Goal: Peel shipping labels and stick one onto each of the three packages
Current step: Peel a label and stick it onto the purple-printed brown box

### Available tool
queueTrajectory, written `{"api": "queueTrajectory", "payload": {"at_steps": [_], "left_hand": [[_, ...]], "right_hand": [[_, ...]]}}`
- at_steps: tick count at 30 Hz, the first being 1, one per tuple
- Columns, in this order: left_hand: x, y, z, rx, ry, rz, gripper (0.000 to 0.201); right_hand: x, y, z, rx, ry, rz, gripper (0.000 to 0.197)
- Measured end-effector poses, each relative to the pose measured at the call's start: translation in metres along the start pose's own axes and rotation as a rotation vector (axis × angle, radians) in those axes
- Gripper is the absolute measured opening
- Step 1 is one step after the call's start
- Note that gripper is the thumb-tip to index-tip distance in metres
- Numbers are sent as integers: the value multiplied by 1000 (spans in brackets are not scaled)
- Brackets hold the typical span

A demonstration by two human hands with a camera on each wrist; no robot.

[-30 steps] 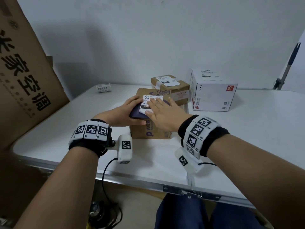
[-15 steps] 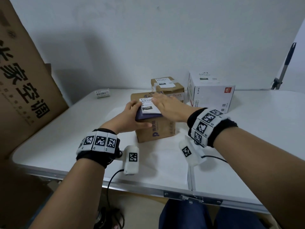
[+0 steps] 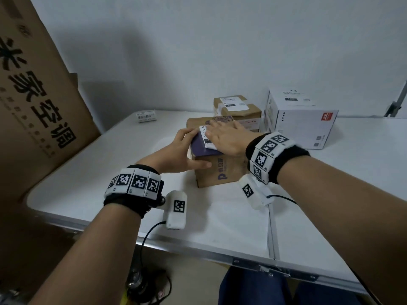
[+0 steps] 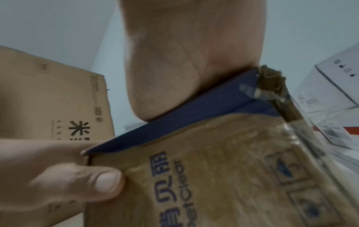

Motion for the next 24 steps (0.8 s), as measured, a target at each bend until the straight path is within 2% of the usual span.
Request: {"api": "queueTrajectory", "payload": {"at_steps": [4,9,17,24], "left_hand": [[-1,1,-1,-15,-1,-21,105],[2,3,-1,-11,37,-55,106],[0,0,-6,-8,-9,-22,102],[-3,0,-7,-50,-38,-16,101]], "right_hand": [[13,-22,-4,-56,4,68,56],[14,-27,-10,-87,91,46,64],[12,-38,-15,-67,167,-18,69],[18,-38,-16,-58,218,28,70]]}}
Point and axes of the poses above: each hand's wrist, its own x-axis away from the middle knuckle, its own z-axis out of the back of the hand, y = z × x, the point moved 7 cm from there along -x, towards the middle knuckle, and after that the axes turned 7 degrees about y, right-handed, at the moved point
